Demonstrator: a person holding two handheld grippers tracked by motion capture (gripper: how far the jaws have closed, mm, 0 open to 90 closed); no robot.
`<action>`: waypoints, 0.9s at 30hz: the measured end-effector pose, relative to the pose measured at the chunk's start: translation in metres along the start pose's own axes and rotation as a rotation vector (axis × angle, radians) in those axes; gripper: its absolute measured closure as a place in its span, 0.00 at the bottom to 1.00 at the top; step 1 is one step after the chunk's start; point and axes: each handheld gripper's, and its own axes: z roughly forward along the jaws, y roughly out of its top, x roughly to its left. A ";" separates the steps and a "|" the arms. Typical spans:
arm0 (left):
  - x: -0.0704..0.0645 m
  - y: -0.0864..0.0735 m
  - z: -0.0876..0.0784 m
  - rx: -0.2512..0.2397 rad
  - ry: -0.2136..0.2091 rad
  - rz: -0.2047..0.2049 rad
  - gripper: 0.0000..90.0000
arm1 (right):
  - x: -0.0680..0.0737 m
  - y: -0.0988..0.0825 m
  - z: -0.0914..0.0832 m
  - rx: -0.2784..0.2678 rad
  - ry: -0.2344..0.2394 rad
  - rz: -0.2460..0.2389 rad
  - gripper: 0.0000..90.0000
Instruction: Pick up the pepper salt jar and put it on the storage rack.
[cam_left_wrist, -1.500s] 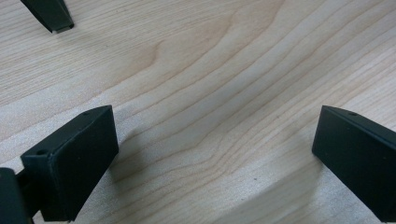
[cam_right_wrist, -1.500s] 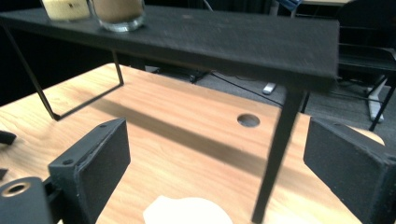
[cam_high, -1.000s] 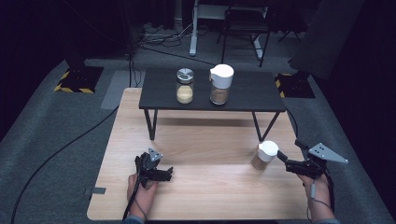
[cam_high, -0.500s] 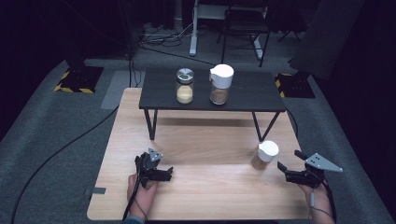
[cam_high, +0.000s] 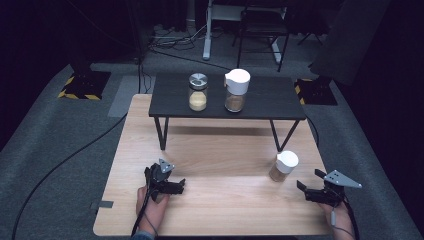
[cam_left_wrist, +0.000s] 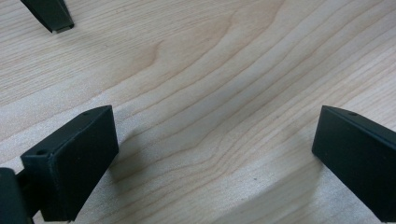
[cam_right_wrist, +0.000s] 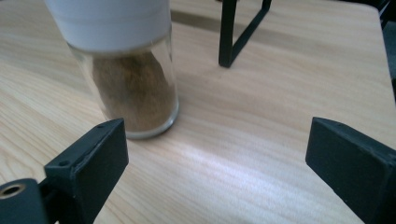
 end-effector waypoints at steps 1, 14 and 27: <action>0.000 0.000 0.000 0.000 0.000 0.000 0.00 | 0.000 0.000 0.001 0.009 -0.001 0.002 0.06; 0.000 0.000 0.000 0.000 0.000 0.000 0.00 | -0.001 0.000 0.007 0.091 -0.016 0.014 0.06; 0.000 0.000 0.000 0.000 0.000 0.000 0.00 | -0.001 0.012 0.014 0.173 -0.024 0.026 0.06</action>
